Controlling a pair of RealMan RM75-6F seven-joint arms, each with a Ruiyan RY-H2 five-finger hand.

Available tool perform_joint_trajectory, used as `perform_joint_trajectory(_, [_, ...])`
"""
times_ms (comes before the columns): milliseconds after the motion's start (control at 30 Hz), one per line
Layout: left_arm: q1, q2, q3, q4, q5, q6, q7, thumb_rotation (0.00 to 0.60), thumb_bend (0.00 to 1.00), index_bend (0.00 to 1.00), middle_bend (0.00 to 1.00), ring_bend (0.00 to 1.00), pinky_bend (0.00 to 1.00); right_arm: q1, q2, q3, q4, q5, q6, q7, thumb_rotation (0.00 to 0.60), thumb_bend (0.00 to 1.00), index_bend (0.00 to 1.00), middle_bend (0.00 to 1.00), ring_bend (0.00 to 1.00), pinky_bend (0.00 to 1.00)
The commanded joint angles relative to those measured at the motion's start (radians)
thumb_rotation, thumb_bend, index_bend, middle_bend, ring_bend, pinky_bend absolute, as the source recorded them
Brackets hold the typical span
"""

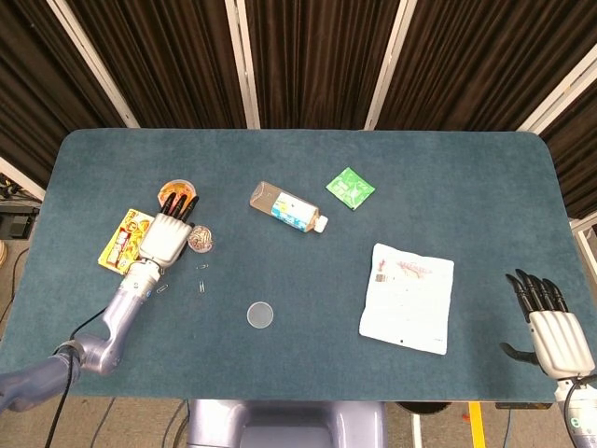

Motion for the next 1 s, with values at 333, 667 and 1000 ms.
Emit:
perform_joint_trajectory(333, [-0.05,-0.074,-0.015,0.114,-0.024,-0.048,-0.031,0.6,0.37,0.51,0.0,0.0,0.0,0.004,0.001,0.005,0.006,0.013,-0.011,0.007,0.6,0.0,0.0,0.0,0.0,0.0])
perform_joint_trajectory(667, [-0.035,-0.04,-0.009,0.079,-0.001,0.009,-0.071,0.6,0.28,0.35,0.0,0.0,0.0,0.007,-0.004,0.003,-0.004,0.01,-0.014,-0.016,0.6,0.0,0.0,0.0,0.0,0.0])
perform_joint_trajectory(1000, [0.113,0.216,0.023,-0.305,0.11,0.295,-0.144,0.6,0.25,0.28,0.0,0.0,0.0,-0.001,0.006,-0.01,-0.012,-0.024,0.008,0.002,0.6,0.0,0.0,0.0,0.0,0.0])
